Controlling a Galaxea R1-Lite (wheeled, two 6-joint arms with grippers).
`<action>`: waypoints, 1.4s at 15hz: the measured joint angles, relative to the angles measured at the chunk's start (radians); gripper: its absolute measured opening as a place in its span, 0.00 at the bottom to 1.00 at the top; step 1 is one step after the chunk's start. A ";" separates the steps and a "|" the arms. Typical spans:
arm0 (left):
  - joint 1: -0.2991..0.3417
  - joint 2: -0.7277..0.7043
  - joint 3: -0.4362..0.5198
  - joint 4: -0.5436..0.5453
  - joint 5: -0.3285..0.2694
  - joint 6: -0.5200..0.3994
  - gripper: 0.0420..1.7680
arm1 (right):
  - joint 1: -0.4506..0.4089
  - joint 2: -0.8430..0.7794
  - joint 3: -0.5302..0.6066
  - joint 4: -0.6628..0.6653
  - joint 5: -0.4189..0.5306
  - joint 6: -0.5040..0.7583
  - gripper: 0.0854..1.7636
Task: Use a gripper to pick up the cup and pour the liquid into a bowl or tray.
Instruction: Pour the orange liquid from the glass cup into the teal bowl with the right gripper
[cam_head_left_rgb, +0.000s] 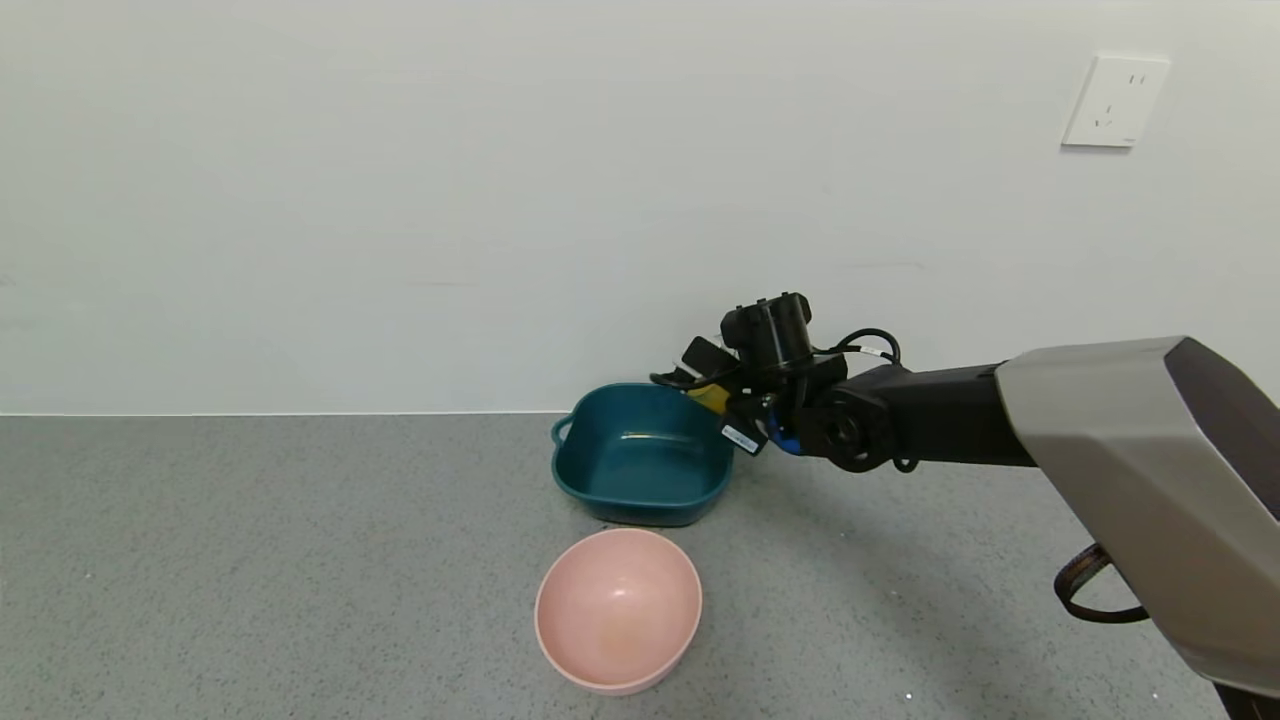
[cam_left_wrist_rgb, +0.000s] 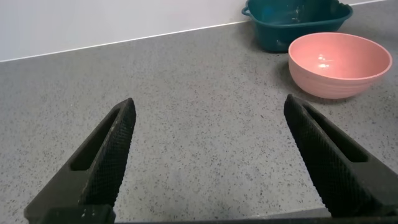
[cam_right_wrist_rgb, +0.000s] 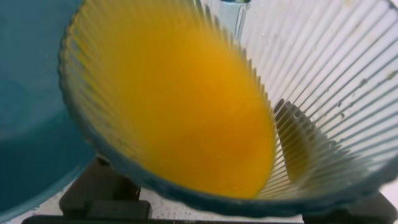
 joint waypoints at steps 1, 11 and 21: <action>0.000 0.000 0.000 0.000 0.000 0.000 0.97 | 0.005 0.006 -0.015 0.012 -0.006 -0.007 0.75; 0.000 0.000 0.000 0.000 0.000 0.000 0.97 | 0.018 0.047 -0.080 0.030 -0.077 -0.250 0.75; 0.000 0.000 0.000 0.000 0.000 0.000 0.97 | 0.010 0.053 -0.084 0.013 -0.144 -0.439 0.75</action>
